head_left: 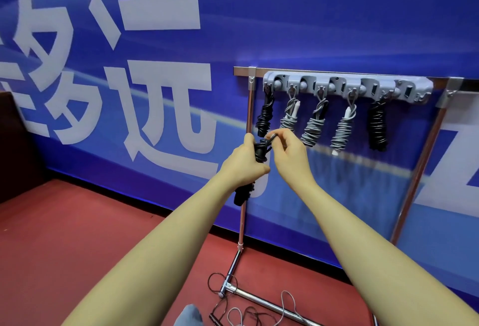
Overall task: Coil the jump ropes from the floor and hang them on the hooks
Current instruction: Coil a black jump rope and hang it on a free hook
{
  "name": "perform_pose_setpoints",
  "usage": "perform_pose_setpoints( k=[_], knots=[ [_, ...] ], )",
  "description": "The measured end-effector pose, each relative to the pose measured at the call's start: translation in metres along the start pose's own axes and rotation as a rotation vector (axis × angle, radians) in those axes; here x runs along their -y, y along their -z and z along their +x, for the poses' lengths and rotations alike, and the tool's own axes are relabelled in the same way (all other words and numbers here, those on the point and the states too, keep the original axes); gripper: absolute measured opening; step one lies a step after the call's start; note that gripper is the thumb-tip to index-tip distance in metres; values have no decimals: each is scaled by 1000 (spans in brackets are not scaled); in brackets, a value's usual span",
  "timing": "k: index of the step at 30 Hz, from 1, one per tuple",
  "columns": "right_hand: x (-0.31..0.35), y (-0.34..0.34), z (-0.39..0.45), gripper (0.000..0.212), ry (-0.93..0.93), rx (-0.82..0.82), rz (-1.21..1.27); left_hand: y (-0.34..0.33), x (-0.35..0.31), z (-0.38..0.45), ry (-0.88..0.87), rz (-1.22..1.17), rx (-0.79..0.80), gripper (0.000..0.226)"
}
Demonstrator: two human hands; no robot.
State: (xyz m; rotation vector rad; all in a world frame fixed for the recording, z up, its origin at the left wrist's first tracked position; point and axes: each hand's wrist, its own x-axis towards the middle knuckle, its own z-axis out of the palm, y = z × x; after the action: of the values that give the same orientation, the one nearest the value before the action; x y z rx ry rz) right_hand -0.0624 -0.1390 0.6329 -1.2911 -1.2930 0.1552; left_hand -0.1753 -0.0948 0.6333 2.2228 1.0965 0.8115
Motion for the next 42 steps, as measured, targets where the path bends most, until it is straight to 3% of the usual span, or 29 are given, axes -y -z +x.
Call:
perform_pose_setpoints(
  k=[5,11,18,24,28,32,35,38,42],
  knots=[
    [4,4,4,15,182,22,-187,-8,-12,4,28,-106,-104,22],
    [6,17,17,14,220,31,-327,-18,-31,10,68,-118,-158,9],
    [-4,34,16,16,53,11,-281,-31,-34,0,-25,247,-113,19],
    [-7,42,11,23,-117,-44,-219,-51,-38,-14,-99,345,-149,21],
    [-7,53,11,17,-122,18,-255,-58,-31,-14,-81,259,-94,26],
    [-9,63,12,15,-57,100,-337,-55,-32,-10,-90,-266,85,21],
    [-11,70,12,19,-24,112,-364,-50,-41,-2,-111,-280,-11,29],
    [-12,83,16,19,-14,87,-367,-51,-49,8,-139,-305,-124,11],
    [-20,106,25,13,46,25,-417,-63,-65,24,-208,-364,-128,2]
  ],
)
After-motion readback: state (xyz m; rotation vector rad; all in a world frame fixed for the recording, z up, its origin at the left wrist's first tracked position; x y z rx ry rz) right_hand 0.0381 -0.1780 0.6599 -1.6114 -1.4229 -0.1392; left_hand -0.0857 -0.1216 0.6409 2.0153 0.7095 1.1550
